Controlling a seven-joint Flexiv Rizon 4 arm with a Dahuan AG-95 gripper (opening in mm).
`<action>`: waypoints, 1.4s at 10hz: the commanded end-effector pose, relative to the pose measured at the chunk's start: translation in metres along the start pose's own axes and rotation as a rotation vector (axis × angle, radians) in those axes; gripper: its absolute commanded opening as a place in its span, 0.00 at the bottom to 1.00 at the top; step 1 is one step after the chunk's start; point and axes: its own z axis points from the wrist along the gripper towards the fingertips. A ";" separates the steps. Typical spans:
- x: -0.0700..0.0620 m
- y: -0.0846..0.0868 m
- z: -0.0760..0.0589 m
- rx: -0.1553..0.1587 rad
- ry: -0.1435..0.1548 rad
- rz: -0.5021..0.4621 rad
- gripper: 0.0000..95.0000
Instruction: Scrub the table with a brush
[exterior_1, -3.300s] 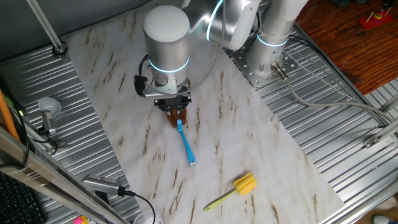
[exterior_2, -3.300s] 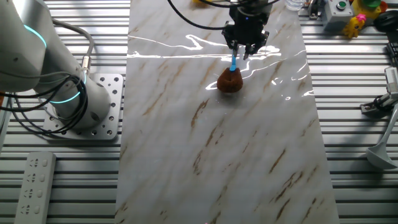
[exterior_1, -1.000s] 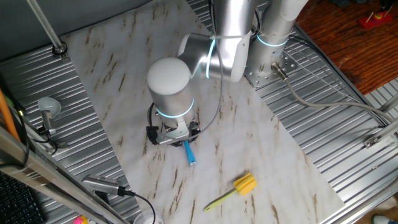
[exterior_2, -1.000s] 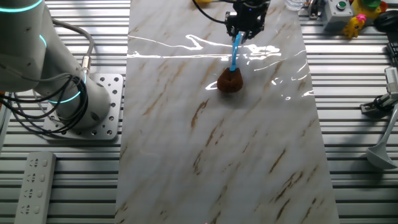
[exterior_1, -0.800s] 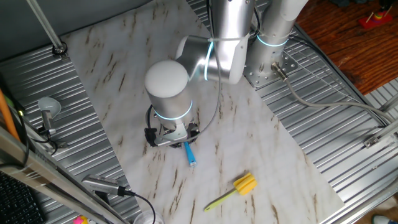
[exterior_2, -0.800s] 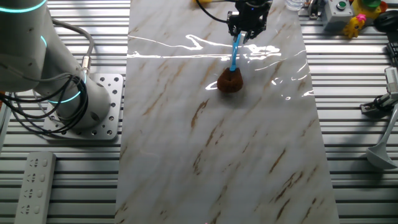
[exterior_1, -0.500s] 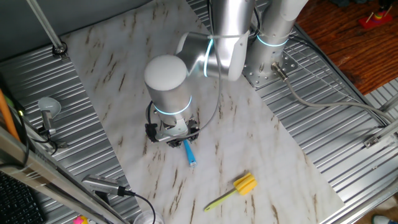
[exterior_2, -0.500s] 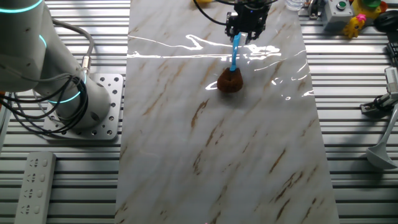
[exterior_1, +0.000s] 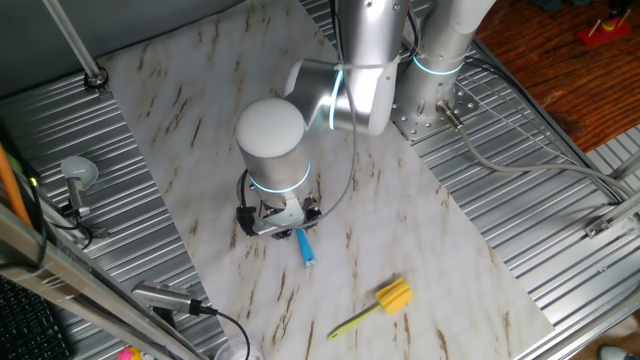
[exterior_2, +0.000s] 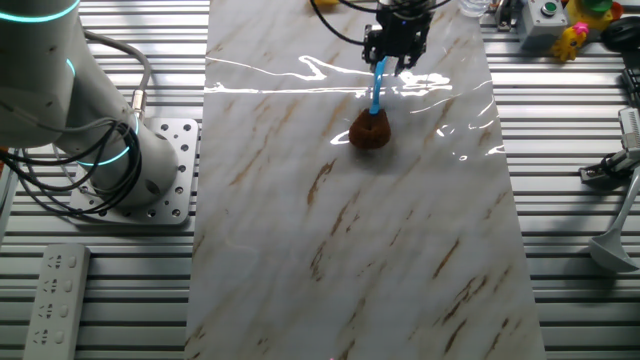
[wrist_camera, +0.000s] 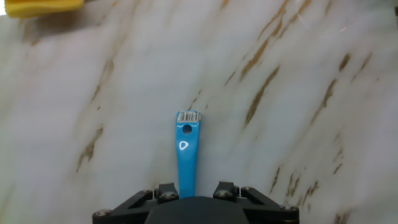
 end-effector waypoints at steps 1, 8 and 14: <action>0.001 0.001 0.004 0.003 -0.001 0.010 0.40; -0.001 0.006 0.016 0.015 -0.008 0.024 0.40; -0.001 0.011 0.021 0.029 -0.024 0.023 0.00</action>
